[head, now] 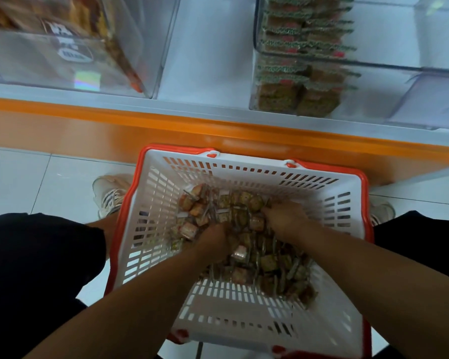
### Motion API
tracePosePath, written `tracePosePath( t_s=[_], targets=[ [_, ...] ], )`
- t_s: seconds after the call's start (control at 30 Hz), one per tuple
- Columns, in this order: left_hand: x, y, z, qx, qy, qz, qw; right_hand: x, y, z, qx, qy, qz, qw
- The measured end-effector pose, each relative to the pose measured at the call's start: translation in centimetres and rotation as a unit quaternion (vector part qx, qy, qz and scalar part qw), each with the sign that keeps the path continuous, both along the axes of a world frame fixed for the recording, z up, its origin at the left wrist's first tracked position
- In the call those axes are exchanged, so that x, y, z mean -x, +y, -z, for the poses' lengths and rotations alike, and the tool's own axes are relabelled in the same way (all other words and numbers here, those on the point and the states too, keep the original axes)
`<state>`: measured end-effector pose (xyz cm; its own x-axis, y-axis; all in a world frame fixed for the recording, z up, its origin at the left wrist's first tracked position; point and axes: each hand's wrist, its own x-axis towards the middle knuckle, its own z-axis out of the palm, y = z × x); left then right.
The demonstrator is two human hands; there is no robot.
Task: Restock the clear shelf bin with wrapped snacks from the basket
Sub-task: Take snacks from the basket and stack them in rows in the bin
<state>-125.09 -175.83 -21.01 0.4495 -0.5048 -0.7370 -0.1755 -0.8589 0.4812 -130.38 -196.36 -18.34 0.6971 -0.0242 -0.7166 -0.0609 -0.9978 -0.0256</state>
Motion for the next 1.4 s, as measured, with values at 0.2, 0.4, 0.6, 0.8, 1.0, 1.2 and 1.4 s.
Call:
tracePosePath(
  t_s=[0.2,0.4,0.6,0.8,1.0,1.2,1.4],
  targets=[
    [-0.1,-0.8,-0.3,-0.006,0.052,-0.122,0.991,-0.3,1.9,-1.6,-0.092,-0.036,0.095,0.991],
    [-2.5,-1.3,-3.7,0.028,0.124,-0.259,0.957,-3.2,2.0,-7.8,-0.258,-0.055,0.22,0.939],
    [-4.3,-3.0,-13.9,0.182,0.324,-0.331,0.867,-4.1,2.1,-19.5,-0.483,0.015,0.341,0.807],
    [-7.5,-4.0,-26.1,0.28,0.377,-0.291,0.833,-4.3,0.8,-31.4,-0.538,-0.119,0.211,0.807],
    [-8.9,-4.5,-35.9,0.407,0.351,-0.29,0.792,-4.5,-1.3,-38.1,-0.524,-0.277,0.217,0.775],
    [-9.4,-4.7,-38.0,0.503,0.287,-0.33,0.745,-6.0,-1.4,-37.4,-0.555,-0.309,0.281,0.719],
    [-9.4,-5.0,-37.5,0.527,0.277,-0.336,0.729,-6.3,-1.1,-36.1,-0.533,-0.345,0.372,0.677]
  ],
)
